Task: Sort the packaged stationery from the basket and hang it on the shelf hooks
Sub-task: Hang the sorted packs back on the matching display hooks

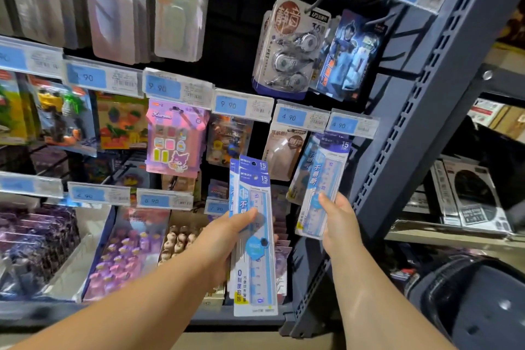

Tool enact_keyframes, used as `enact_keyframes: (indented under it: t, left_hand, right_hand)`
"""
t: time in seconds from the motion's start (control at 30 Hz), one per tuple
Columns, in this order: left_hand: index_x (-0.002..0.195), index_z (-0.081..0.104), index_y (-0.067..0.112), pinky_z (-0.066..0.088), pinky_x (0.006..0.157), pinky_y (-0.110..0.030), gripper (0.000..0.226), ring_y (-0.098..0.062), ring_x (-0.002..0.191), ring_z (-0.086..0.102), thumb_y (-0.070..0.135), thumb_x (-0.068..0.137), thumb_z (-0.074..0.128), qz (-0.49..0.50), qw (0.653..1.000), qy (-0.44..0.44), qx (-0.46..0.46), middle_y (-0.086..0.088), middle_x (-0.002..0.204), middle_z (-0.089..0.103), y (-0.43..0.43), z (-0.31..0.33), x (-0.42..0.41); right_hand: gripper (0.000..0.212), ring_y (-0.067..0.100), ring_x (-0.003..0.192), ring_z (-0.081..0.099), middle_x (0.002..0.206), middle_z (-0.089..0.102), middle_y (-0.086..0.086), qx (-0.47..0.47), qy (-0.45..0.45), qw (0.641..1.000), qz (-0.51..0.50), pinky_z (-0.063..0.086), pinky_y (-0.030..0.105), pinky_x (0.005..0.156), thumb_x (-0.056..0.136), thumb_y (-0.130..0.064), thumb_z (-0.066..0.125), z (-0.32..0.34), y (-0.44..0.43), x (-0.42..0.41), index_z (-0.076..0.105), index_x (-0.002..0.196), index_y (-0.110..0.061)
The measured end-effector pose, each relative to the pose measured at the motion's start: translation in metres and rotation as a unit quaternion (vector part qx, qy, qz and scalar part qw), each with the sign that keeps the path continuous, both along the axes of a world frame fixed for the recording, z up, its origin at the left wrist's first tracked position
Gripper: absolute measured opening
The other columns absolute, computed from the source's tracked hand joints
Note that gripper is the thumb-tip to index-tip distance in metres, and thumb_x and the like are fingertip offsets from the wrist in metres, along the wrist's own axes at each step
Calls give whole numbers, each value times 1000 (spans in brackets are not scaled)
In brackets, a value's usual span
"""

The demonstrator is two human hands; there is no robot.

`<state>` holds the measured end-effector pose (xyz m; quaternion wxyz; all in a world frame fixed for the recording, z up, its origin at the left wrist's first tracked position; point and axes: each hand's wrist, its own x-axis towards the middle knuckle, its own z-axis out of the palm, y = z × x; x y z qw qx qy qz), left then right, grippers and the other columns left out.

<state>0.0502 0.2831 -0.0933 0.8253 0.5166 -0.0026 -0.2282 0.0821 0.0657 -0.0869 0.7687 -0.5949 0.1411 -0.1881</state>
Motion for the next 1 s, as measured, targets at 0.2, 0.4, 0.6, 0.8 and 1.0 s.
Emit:
enact_keyframes:
  t: [0.2,0.4,0.6,0.8,1.0]
  left_hand:
    - [116,63,13,55,83,-47,27,-34,92,72,29,97,53,22,999,26,-7,-15,100,75,-1,-1,-1]
    - [117,62,13,50,95,-57,28,-39,103,68,31,97,53,24,999,30,4,-19,107,72,3,-5,4]
    - [117,62,10,57,82,-46,25,-37,101,68,23,96,55,22,999,20,-10,-21,110,71,5,0,3]
    - [114,63,14,55,87,-48,21,-33,95,68,20,95,57,32,999,-2,-20,-17,112,71,8,7,4]
    - [124,57,14,57,84,-48,28,-36,99,67,19,96,57,49,998,-5,-33,-19,113,70,18,-1,7]
  right_hand:
    - [23,16,89,66,101,70,-1,9,-11,1000,-18,53,35,78,96,-12,56,4,2,6,60,118,-18]
    - [15,18,89,67,98,70,-1,-43,13,998,-44,55,38,81,98,-17,54,11,4,14,62,110,-22]
    - [16,24,90,68,103,70,5,-102,52,983,-141,55,42,84,91,-25,64,6,6,28,62,105,-19]
    - [28,24,101,52,112,53,2,-282,75,919,-267,37,29,74,85,-33,66,24,46,18,50,105,-20]
    - [18,5,61,49,70,55,-2,-304,-25,933,191,41,16,57,87,-25,69,32,84,1,58,76,-15]
